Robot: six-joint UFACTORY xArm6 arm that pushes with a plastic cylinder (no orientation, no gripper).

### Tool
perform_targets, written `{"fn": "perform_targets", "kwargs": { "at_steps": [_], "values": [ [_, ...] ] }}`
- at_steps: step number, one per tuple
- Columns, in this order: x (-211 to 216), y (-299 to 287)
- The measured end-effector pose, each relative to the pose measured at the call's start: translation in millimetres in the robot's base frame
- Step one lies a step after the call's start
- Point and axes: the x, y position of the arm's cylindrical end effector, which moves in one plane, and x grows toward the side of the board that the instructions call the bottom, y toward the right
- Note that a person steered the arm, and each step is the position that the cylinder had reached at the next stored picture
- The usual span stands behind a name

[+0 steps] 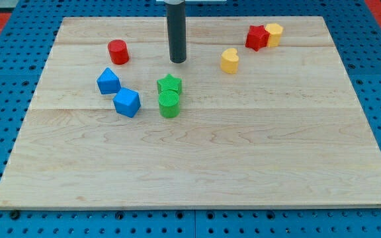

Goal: Move the yellow heart slightly

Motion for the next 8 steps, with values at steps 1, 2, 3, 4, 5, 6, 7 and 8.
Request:
{"fn": "perform_targets", "kwargs": {
  "at_steps": [1,2,3,4,5,6,7,8],
  "values": [
    [25.1,-1.9],
    [47.3,0.6],
    [46.6,22.8],
    [32.0,52.3],
    [17.9,73.5],
    [14.0,82.3],
    [0.7,75.7],
    [-62.8,73.3]
  ]
}}
